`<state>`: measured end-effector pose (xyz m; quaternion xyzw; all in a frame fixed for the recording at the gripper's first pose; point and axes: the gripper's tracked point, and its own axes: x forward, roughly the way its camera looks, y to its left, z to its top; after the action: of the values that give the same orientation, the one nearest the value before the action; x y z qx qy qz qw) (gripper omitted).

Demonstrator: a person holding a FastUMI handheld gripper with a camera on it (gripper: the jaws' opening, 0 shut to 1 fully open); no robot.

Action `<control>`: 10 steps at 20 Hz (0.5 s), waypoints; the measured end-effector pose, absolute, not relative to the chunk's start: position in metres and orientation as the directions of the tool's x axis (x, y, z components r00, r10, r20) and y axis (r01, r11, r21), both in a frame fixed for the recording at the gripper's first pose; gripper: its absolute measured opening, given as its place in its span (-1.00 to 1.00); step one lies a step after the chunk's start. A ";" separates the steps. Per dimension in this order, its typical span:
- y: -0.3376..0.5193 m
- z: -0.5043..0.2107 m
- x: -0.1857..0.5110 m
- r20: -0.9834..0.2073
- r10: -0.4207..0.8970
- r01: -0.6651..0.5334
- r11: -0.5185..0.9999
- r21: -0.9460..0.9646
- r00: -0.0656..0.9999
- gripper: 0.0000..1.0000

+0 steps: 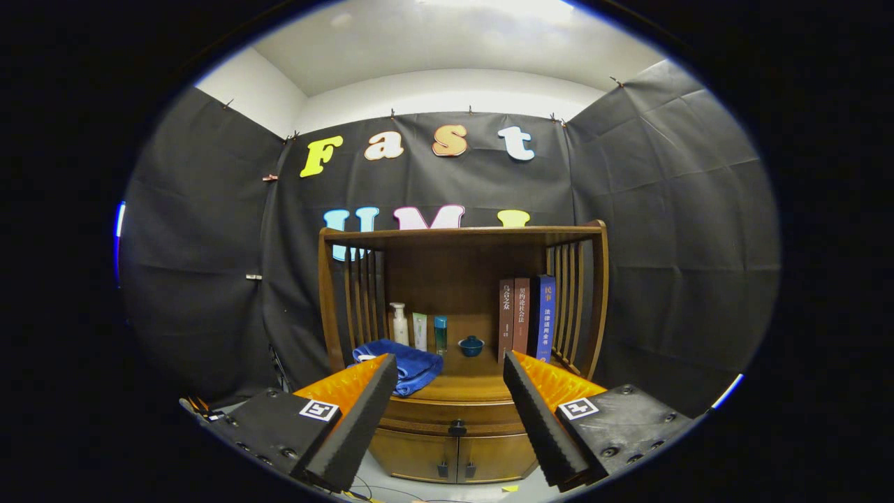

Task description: Pull open the drawer, take out the items inside it, and place them on the countertop above the cabinet.

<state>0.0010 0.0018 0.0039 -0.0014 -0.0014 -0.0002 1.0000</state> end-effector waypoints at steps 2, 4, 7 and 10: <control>-0.001 -0.001 0.005 -0.010 -0.003 0.003 1.000 0.001 1.000 0.97; -0.001 -0.009 0.011 -0.022 0.003 -0.003 1.000 0.015 1.000 0.97; -0.002 -0.028 0.024 -0.050 0.008 -0.006 0.999 0.035 0.999 0.97; -0.002 -0.055 0.042 -0.087 0.011 -0.006 0.999 0.051 0.996 0.97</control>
<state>0.0416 -0.0015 -0.0548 0.0254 0.0438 0.0043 0.9987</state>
